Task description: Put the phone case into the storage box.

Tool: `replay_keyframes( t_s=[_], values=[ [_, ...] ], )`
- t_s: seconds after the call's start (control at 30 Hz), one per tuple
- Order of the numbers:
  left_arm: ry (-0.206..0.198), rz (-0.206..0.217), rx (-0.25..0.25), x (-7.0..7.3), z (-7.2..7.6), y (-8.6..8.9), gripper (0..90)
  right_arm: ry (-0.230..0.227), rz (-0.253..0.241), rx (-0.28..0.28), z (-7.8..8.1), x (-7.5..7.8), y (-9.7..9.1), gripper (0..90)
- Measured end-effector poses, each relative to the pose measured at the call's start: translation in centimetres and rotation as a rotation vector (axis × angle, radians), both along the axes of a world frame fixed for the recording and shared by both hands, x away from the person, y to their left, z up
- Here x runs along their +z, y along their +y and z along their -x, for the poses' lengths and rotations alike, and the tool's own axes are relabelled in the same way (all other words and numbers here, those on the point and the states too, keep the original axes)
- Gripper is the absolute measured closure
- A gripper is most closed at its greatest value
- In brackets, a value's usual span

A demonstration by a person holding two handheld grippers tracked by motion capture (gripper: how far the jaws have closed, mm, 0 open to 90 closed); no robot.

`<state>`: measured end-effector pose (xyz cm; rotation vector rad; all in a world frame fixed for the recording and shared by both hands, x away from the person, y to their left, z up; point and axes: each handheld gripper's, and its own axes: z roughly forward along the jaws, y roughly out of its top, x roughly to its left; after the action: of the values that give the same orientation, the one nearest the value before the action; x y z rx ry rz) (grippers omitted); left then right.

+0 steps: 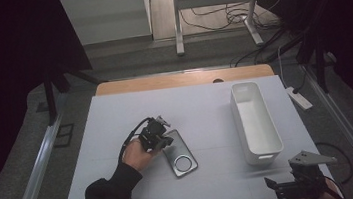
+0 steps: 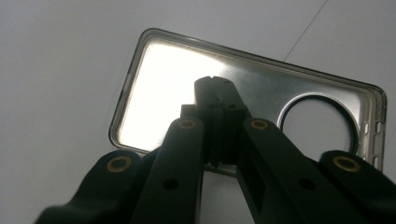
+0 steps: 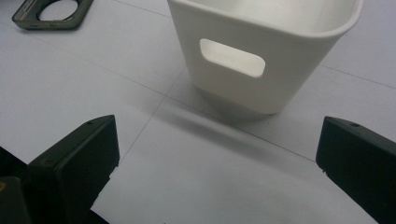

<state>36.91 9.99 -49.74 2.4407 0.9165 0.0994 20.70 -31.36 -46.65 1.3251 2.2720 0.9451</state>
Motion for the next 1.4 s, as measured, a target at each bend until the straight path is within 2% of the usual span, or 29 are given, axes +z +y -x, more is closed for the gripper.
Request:
replay_keyframes(
  t_s=[0.47, 0.5, 0.87, 1.4],
  values=[
    [0.01, -0.032, 0.005, -1.7, -0.1, 0.0, 89.1, 0.0, 0.001, -0.001, 0.0, 0.0, 0.0, 0.0],
    [0.01, -0.023, 0.007, -1.7, -0.1, 0.0, 89.1, 0.0, 0.001, -0.001, 0.0, 0.0, 0.0, 0.0],
    [0.012, -0.034, 0.046, -1.8, -0.6, 1.3, 89.1, 0.0, 0.002, 0.0, 0.0, 0.0, 0.0, 0.0],
    [0.021, -0.05, 0.043, -1.7, 0.0, 2.4, 89.1, 0.0, 0.005, 0.001, 0.1, 0.0, 0.0, 0.1]
  ],
)
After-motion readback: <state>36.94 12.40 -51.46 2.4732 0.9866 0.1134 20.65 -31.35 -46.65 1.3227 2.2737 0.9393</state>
